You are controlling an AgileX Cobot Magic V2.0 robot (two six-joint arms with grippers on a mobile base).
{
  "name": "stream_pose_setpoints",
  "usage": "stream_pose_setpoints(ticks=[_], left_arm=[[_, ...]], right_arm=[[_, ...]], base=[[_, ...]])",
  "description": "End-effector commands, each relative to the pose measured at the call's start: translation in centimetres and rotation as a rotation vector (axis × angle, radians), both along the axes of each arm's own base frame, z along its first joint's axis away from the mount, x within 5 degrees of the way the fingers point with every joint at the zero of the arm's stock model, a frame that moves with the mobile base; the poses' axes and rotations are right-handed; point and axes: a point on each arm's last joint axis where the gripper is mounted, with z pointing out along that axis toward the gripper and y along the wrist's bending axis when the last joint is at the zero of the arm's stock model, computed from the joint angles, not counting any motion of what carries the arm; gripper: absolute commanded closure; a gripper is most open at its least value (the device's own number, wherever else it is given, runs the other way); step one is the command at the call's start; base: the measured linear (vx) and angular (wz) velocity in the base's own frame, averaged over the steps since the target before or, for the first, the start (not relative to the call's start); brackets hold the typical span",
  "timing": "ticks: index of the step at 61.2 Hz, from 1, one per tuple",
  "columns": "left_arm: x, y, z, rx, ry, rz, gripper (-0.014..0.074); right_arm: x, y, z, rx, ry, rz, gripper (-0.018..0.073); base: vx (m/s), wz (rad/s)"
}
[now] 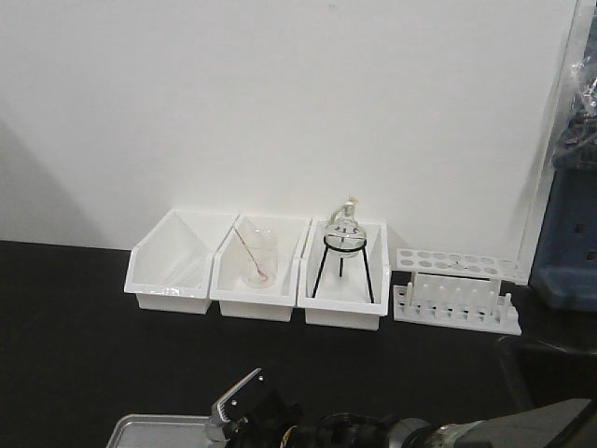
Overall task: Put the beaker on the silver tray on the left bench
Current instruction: 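Drive closer to the silver tray and move the right gripper over it, then lower the beaker onto the silver tray and open the right gripper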
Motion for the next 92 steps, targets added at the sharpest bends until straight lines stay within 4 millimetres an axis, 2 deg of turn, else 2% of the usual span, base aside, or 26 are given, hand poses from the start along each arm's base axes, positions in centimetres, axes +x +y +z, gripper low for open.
stream_pose_setpoints(ticks=[1, 11, 18, 27, 39, 49, 63, 73, 83, 86, 92], left_arm=[[0.2, 0.0, 0.1, -0.005, -0.066, 0.003, 0.0595], [0.2, 0.0, 0.1, -0.005, -0.066, 0.003, 0.0595], [0.2, 0.0, 0.1, -0.005, -0.066, 0.003, 0.0595], [0.2, 0.0, 0.1, -0.005, -0.066, 0.003, 0.0595], [0.2, 0.0, 0.1, -0.005, -0.066, 0.003, 0.0595], [0.2, 0.0, 0.1, -0.005, -0.066, 0.003, 0.0595], [0.2, 0.0, 0.1, -0.005, -0.066, 0.003, 0.0595], [0.2, 0.0, 0.1, -0.005, -0.066, 0.003, 0.0595], [0.2, 0.0, 0.1, -0.005, -0.066, 0.003, 0.0595], [0.2, 0.0, 0.1, -0.005, -0.066, 0.003, 0.0595], [0.2, 0.0, 0.1, -0.005, -0.066, 0.003, 0.0595]], right_arm=[[0.5, 0.6, 3.6, 0.098, -0.079, 0.015, 0.0557], [0.6, 0.6, 3.2, 0.084, -0.069, 0.008, 0.0512], [0.6, 0.5, 3.1, 0.079, -0.067, 0.004, 0.0445], [0.6, 0.5, 3.2, 0.081, -0.068, 0.004, 0.0294], [0.6, 0.5, 3.9, 0.089, -0.080, 0.004, 0.0022], [0.5, 0.5, 5.5, 0.105, -0.109, 0.006, -0.0106], [0.3, 0.3, 8.3, 0.134, -0.162, 0.008, -0.0099], [-0.1, 0.1, 11.3, 0.167, -0.216, 0.009, -0.0062], [-1.4, -1.0, 17.2, 0.256, -0.266, -0.024, 0.0001], [-2.3, -1.8, 19.5, 0.279, -0.284, -0.047, 0.0023], [-4.4, -3.7, 22.4, 0.275, -0.328, -0.074, 0.0060]], base=[[0.00, 0.00], [0.00, 0.00], [0.00, 0.00], [0.00, 0.00], [0.00, 0.00], [0.00, 0.00], [0.00, 0.00], [0.00, 0.00], [0.00, 0.00], [0.00, 0.00], [0.00, 0.00]])
